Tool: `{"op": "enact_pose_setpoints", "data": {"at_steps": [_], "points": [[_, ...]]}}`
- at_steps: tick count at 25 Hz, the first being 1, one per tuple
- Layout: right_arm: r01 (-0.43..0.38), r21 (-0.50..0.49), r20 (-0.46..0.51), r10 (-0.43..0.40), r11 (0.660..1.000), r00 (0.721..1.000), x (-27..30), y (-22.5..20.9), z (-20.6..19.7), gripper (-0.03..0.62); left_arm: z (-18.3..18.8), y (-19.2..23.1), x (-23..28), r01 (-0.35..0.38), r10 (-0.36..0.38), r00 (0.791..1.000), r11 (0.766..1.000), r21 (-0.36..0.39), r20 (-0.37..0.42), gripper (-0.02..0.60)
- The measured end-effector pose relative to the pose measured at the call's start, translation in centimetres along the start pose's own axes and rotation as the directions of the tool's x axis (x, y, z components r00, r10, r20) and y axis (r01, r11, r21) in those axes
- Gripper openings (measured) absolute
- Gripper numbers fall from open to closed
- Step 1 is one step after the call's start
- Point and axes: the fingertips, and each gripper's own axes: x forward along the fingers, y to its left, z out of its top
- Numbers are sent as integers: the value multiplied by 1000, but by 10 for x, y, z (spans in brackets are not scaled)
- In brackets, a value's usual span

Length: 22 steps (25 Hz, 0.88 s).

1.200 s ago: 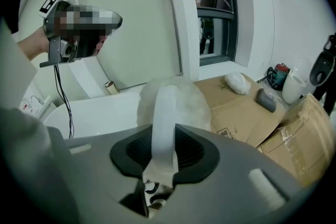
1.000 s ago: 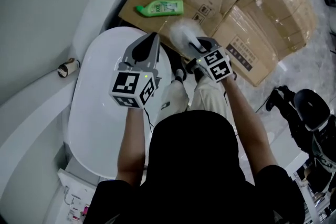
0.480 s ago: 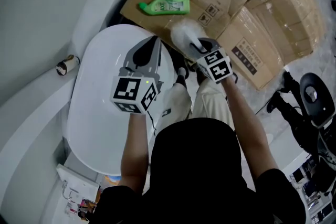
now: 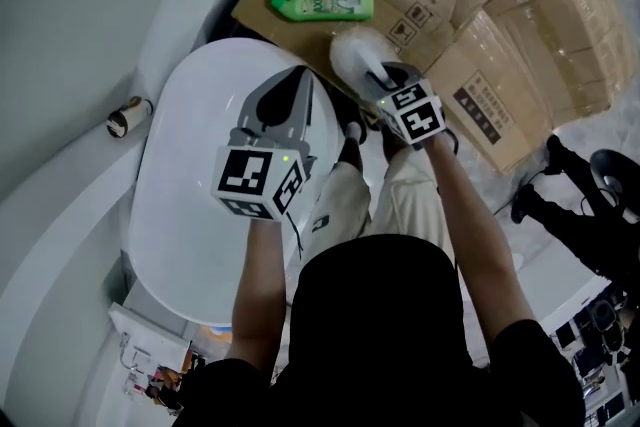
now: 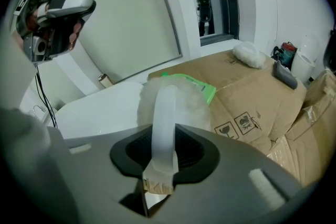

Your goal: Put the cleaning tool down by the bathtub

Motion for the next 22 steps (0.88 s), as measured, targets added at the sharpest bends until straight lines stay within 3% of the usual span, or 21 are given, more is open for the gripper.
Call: {"op": "enact_pose_setpoints", "data": {"at_steps": [22], "points": [[-22, 29, -76, 24, 999, 997, 53, -13, -15, 94, -23, 7, 21, 13, -13, 999, 1000, -15, -30, -2]]}}
